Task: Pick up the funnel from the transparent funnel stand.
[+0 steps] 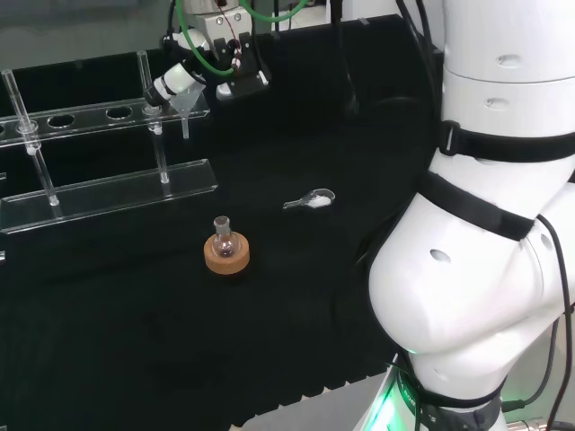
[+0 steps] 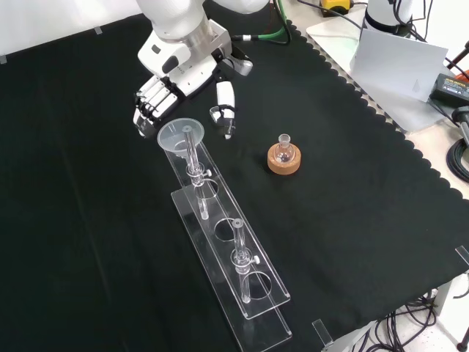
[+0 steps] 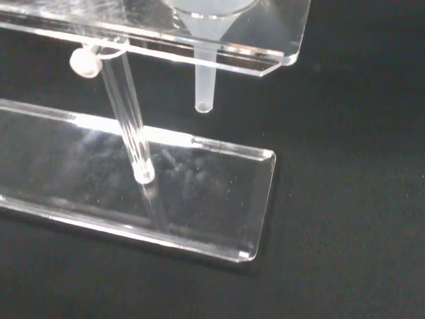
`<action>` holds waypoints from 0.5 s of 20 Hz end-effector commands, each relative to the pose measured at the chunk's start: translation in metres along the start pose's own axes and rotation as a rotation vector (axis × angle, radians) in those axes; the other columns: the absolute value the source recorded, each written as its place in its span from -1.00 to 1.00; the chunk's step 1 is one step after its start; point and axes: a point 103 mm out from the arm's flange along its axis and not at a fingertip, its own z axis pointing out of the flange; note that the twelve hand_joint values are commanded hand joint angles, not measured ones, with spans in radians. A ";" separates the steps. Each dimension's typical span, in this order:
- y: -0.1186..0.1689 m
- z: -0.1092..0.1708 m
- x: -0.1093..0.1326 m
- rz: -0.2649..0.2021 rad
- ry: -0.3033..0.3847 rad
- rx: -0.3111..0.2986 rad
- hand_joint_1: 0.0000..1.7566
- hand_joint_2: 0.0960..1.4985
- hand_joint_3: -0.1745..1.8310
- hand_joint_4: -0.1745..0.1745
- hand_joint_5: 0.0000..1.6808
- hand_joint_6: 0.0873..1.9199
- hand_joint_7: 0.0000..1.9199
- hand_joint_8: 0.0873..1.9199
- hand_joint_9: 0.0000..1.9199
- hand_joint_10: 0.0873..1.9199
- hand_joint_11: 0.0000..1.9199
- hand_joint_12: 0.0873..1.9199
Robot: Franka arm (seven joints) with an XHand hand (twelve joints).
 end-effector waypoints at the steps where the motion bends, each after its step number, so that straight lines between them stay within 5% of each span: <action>1: 0.006 -0.002 -0.006 0.033 -0.001 -0.030 -0.62 -0.18 -0.83 -0.08 -1.00 -1.00 -0.96 -0.52 -1.00 -0.42 -1.00 0.11; 10: 0.017 0.003 -0.006 0.041 0.019 -0.010 -0.62 -0.17 -0.83 -0.08 -1.00 -1.00 -0.95 -0.50 -1.00 -0.38 -1.00 0.13</action>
